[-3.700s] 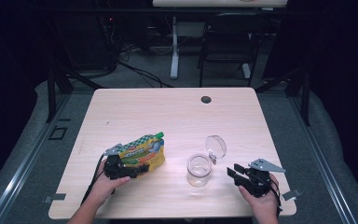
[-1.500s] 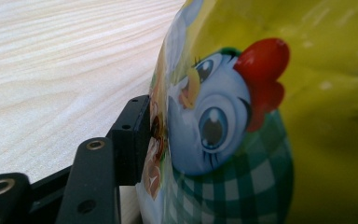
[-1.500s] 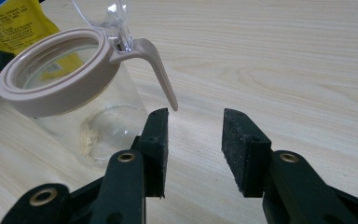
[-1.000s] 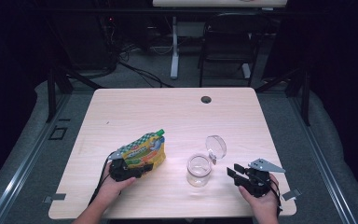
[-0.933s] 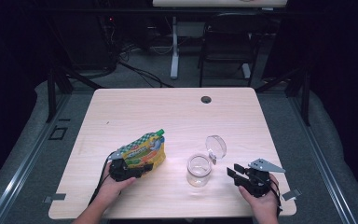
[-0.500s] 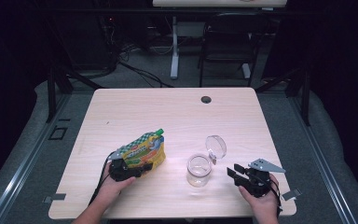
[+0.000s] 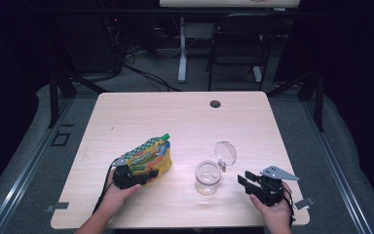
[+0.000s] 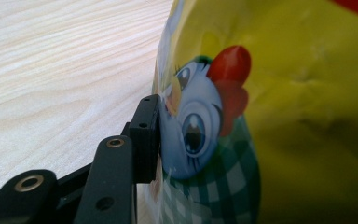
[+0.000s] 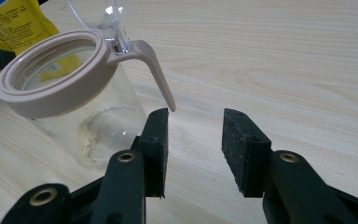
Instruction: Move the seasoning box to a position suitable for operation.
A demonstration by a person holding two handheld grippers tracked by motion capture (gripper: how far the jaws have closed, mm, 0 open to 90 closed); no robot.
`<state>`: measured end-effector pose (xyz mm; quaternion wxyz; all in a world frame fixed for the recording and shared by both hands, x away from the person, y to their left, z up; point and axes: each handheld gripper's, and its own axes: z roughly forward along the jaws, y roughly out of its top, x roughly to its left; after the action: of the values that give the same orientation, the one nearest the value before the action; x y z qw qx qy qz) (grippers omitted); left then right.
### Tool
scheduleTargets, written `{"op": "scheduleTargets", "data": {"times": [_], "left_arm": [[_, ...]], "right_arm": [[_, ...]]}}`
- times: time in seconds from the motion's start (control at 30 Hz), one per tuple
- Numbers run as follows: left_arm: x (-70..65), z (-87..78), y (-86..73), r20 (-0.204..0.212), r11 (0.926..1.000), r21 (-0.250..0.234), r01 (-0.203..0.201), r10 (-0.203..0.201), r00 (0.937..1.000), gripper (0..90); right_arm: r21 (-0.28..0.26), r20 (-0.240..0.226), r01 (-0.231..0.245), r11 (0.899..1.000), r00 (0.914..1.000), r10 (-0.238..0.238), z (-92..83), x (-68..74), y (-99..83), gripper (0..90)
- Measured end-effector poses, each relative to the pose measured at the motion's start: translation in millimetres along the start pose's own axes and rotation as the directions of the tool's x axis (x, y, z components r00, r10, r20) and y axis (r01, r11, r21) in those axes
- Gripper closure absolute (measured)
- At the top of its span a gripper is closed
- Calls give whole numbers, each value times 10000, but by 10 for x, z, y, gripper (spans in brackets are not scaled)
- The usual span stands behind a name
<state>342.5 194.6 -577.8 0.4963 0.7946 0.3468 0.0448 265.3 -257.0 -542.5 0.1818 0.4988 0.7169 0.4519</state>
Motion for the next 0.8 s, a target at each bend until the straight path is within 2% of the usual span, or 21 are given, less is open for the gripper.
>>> {"op": "scheduleTargets", "data": {"times": [0.33,0.8], "left_arm": [[-5,-29,20,-168,9998,151,-100,103,9998,584],[-59,-147,107,-181,9986,-524,-109,100,9998,585]], "right_arm": [[-35,25,33,10000,10000,-33,-5,1,3,615],[-104,18,71,9999,10000,-70,-9,13,3,615]]}}
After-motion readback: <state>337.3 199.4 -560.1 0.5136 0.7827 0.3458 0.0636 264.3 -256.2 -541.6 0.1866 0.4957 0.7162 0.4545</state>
